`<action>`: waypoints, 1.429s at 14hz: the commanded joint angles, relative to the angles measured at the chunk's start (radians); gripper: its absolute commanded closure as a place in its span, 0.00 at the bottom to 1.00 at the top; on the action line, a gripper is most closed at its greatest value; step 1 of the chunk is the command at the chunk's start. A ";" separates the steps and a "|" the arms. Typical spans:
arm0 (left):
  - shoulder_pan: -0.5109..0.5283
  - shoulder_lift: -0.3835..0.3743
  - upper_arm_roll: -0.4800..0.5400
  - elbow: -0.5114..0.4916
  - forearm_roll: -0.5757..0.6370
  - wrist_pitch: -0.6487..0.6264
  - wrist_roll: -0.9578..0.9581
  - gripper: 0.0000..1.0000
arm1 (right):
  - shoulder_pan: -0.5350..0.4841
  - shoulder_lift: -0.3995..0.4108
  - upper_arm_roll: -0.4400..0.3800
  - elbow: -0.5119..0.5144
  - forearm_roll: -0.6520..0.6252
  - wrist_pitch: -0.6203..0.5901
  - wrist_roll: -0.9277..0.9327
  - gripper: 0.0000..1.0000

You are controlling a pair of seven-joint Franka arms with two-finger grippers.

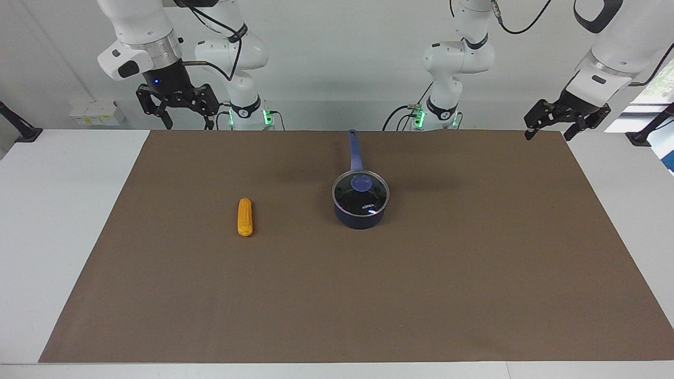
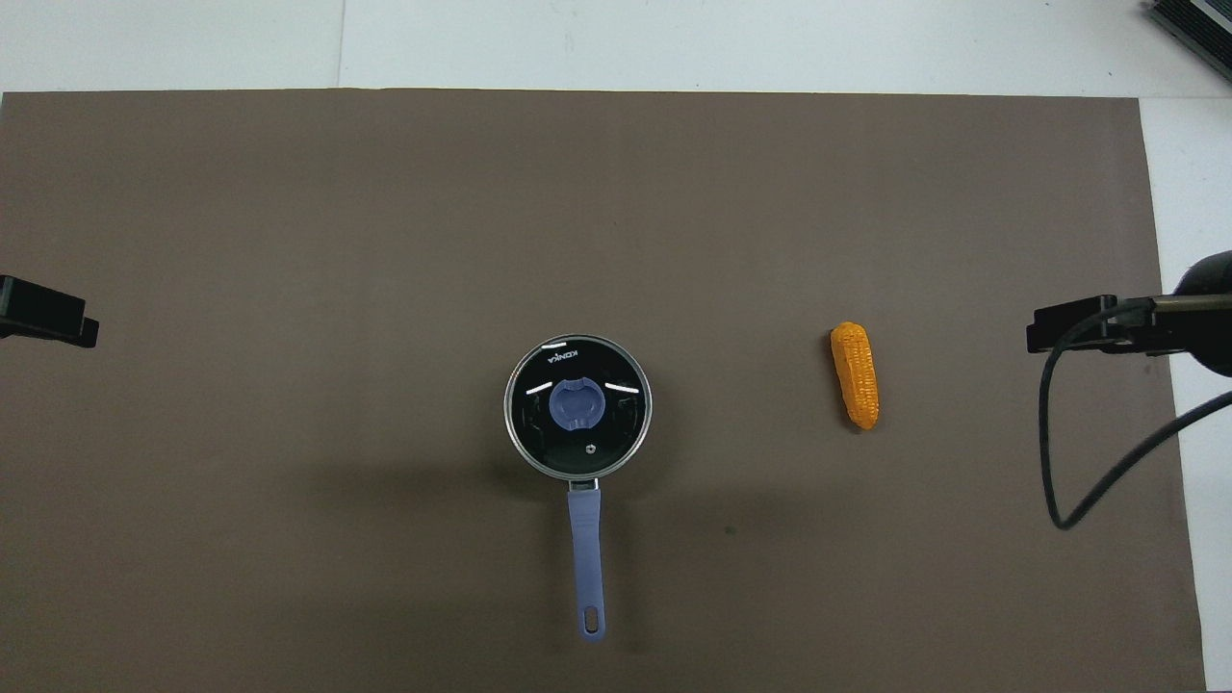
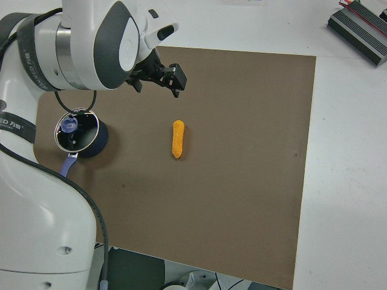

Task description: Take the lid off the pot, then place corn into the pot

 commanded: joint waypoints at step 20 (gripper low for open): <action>-0.099 0.005 -0.002 -0.125 -0.009 0.141 0.008 0.00 | -0.013 -0.023 -0.001 -0.023 0.018 -0.003 -0.040 0.00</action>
